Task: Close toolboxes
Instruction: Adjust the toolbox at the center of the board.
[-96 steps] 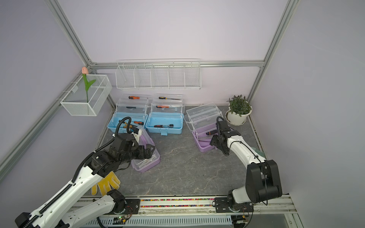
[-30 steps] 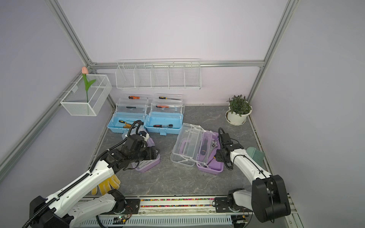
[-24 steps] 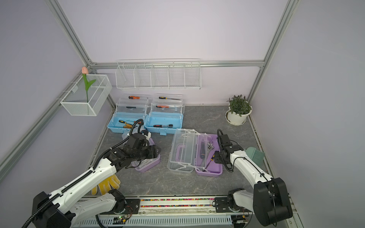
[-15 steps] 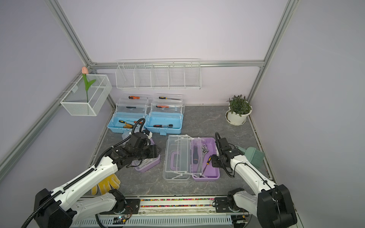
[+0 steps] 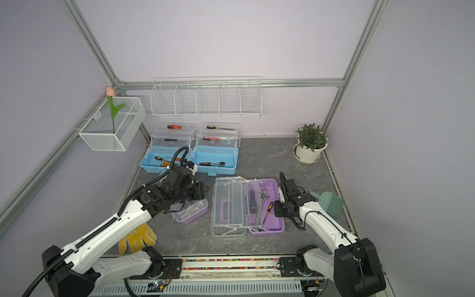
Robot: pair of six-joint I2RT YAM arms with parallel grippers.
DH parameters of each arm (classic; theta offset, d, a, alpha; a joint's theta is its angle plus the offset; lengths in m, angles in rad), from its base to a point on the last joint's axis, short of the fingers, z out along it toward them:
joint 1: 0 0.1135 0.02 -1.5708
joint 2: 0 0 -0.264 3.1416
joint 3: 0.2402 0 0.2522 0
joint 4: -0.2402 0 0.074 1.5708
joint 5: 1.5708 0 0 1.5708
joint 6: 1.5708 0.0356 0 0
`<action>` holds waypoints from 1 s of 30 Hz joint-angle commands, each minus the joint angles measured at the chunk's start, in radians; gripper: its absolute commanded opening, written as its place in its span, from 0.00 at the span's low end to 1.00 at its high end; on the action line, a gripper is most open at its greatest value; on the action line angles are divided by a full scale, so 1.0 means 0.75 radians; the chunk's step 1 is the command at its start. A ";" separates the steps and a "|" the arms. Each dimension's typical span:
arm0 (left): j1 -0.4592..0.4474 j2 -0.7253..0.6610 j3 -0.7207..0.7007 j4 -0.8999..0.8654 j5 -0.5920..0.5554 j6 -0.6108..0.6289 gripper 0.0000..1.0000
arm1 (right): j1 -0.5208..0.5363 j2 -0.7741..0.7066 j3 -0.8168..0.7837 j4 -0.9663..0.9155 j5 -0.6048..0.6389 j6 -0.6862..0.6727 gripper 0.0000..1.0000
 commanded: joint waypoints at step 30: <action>0.106 0.285 0.026 -0.574 -0.368 0.045 0.00 | 0.037 0.008 0.049 0.090 -0.041 -0.011 0.07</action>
